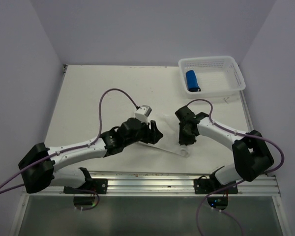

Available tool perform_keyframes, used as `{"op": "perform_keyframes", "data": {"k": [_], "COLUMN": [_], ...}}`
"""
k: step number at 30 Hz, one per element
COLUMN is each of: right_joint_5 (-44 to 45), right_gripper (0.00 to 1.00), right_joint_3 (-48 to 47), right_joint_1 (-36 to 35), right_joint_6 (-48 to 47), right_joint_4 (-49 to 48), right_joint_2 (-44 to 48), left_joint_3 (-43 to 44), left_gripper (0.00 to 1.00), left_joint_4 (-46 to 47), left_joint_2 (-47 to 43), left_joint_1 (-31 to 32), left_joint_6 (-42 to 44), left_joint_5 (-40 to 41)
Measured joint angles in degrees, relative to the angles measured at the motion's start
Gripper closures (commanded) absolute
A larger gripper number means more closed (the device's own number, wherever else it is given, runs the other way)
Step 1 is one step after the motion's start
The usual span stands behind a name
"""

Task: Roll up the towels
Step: Roll the towel

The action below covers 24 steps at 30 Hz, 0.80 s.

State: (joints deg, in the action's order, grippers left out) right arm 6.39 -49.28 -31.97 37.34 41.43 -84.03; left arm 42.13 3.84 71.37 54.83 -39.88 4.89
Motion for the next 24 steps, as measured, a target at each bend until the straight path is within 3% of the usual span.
{"op": "perform_keyframes", "data": {"k": [8, 12, 15, 24], "right_joint_5": [-2.14, -4.44, -6.27, -10.84], "right_gripper": [0.66, 0.65, 0.62, 0.59], "right_joint_3": [-0.85, -0.87, -1.64, -3.80], "right_joint_1": [0.83, 1.73, 1.77, 1.77], "right_joint_6": [1.18, 1.77, 2.43, 4.07], "right_joint_4": [-0.35, -0.83, -1.36, -3.19], "right_joint_2": [-1.03, -1.22, -2.29, -4.94], "left_joint_3": [0.00, 0.00, 0.02, 3.37], "left_gripper": [0.42, 0.37, 0.32, 0.28], "left_joint_4": [6.43, 8.76, 10.84, 14.78], "left_joint_2": [8.94, 11.82, 12.83, 19.56], "left_joint_1": [13.73, 18.73, 20.79, 21.07], "left_joint_6": [-0.15, 1.09, 2.21, 4.94], "left_joint_5": [9.53, 14.51, 16.44, 18.45]}}
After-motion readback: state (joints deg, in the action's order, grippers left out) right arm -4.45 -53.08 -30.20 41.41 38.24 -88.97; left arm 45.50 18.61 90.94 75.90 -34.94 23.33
